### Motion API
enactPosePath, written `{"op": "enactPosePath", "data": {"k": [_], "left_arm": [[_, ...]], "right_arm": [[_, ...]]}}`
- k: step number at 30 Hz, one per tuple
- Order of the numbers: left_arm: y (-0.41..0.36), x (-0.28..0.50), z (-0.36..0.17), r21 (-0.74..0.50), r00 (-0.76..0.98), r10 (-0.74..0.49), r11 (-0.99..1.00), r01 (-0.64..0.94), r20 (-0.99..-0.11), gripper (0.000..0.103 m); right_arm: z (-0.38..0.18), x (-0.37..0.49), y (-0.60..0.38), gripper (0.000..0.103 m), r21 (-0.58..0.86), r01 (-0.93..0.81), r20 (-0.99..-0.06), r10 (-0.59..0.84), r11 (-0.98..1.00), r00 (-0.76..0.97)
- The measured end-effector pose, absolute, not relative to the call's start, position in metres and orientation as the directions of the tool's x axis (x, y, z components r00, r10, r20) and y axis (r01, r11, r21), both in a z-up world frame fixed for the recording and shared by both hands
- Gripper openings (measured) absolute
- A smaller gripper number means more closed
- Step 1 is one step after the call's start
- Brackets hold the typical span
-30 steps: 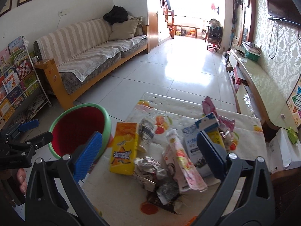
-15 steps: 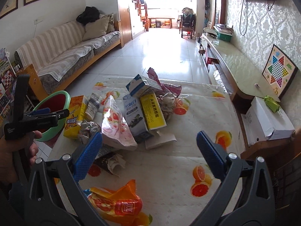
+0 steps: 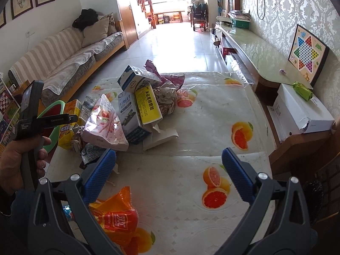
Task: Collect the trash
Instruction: 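Grasp the yellow iced-tea carton with the left gripper and lift it, then carry the carton over the bin with the left gripper while the right grasps the pink strawberry bag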
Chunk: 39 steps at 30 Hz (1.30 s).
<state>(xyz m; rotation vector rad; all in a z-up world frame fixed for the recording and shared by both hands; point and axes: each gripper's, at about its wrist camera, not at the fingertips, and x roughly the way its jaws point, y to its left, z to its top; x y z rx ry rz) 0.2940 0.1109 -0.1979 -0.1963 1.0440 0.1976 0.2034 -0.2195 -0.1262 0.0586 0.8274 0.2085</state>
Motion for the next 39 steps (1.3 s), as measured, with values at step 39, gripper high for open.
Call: {"op": "enactPosePath", "data": {"k": [39], "left_arm": [[0.123,0.21,-0.13,-0.105,0.678,-0.005,0.989,-0.107,-0.735,0.057]], "right_arm": [[-0.144,0.274,-0.054,0.091,-0.061,-0.456,-0.773,0.246,0.888,0.585]]}}
